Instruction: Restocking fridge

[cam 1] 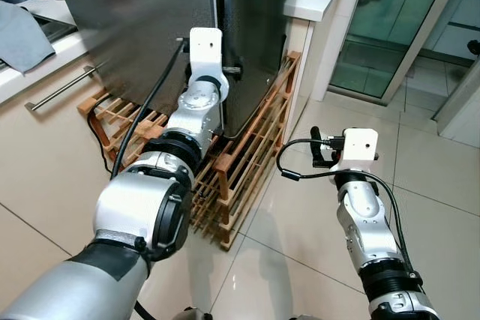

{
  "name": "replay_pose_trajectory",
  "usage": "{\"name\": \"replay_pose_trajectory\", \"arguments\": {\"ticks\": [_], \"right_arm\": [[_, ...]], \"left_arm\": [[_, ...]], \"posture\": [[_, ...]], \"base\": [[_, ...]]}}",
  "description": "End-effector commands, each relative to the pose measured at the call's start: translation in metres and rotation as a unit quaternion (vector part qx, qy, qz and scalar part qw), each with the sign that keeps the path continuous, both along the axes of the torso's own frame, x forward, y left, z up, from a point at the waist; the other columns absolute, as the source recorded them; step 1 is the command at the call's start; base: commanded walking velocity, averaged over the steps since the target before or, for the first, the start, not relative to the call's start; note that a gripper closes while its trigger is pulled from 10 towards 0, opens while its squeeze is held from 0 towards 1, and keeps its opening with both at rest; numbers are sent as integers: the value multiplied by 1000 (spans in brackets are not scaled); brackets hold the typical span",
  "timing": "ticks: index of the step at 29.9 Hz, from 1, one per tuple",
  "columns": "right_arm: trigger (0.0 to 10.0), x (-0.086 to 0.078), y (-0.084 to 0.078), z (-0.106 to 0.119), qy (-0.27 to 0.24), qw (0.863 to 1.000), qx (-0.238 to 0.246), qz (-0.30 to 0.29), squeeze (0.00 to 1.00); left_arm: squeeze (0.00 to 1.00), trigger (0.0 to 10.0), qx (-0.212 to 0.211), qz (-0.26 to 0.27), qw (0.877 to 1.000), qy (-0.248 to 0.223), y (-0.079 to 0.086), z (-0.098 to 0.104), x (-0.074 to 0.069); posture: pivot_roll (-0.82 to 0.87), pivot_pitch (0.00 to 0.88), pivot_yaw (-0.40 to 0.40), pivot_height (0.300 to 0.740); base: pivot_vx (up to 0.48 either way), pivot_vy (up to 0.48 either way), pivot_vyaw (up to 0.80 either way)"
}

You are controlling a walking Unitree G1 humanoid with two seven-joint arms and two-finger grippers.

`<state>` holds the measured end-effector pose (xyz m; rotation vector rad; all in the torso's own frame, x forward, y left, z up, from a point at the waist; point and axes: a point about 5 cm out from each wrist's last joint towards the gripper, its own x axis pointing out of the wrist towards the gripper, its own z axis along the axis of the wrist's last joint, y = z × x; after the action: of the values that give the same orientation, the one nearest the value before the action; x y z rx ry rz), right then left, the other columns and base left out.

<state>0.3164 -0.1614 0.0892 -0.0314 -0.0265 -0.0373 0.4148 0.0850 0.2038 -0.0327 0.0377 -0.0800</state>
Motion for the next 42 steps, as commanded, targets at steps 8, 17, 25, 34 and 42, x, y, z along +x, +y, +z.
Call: {"name": "replay_pose_trajectory", "arguments": {"ticks": [8,17,25,34,42], "right_arm": [[10000,0,0,3,-4,1000,-5,2,0],[10000,-4,0,1,-1,1000,-3,5,0],[10000,-1,2,5,-8,1000,-3,11,0],[10000,-16,1,21,-35,999,9,23,0],[10000,-45,-7,28,-54,997,4,52,0]], "left_arm": [[0,10000,-6,-56,998,-31,-28,15,-2],[0,10000,14,-100,994,-51,-35,5,-8],[0,10000,7,-125,991,-40,-22,-25,-20],[0,10000,14,-60,991,-116,81,-51,-95],[0,10000,77,16,992,-100,100,-68,-177]], "posture": [[-123,0,56,740],[-95,0,31,740],[-70,0,33,740],[36,0,-20,740],[102,0,-72,740]], "base": [[0,0,0],[0,0,0],[0,0,0],[0,0,0],[0,0,0]]}}
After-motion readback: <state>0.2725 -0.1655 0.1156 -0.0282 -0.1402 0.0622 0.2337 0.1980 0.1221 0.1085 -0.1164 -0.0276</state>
